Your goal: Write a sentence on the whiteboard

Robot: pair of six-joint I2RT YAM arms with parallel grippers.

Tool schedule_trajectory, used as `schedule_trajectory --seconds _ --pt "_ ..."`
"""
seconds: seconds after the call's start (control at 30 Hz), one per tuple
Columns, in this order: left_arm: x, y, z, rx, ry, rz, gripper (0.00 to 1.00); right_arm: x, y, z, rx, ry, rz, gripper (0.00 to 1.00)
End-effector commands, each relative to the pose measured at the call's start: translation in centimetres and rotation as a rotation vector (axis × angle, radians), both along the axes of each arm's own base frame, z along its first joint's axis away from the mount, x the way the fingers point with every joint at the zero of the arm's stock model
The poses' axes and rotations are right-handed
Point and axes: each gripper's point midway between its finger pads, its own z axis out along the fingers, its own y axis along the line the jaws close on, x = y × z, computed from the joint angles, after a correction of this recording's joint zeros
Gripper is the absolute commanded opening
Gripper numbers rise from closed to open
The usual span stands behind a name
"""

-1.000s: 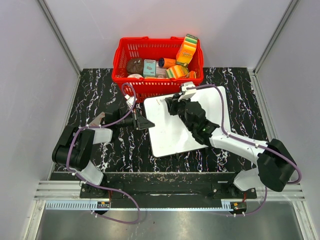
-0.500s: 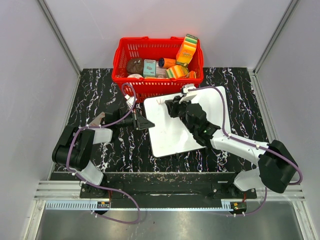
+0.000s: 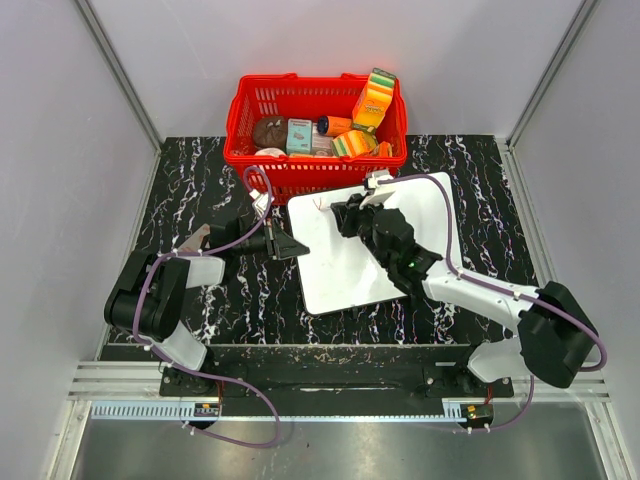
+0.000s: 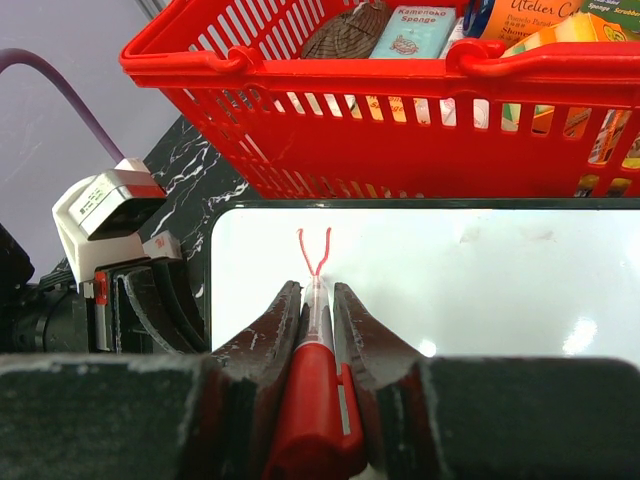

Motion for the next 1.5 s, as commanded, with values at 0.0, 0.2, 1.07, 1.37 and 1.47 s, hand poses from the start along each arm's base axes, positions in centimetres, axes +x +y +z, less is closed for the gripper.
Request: schedule_trajectory --seconds 0.0,0.2,1.07,1.37,1.47 --pt "0.2 -0.7 0.0 0.018 -0.131 -0.041 0.0 -0.8 -0.3 -1.0 -0.029 0.029 0.007 0.0" --pt "0.3 -0.6 0.0 0.018 -0.129 -0.038 0.0 -1.3 -0.6 -1.5 -0.031 0.041 0.012 0.0" --pt "0.2 -0.7 -0.1 0.019 -0.126 -0.043 0.0 -1.1 -1.9 4.1 0.037 -0.036 -0.018 0.0" --pt "0.3 -0.7 0.0 0.018 -0.129 -0.044 0.0 0.4 -1.6 3.9 0.028 -0.023 -0.035 0.0" --pt "0.3 -0.7 0.0 0.018 -0.129 -0.044 0.0 1.0 -2.0 3.6 0.029 -0.011 -0.053 0.0"
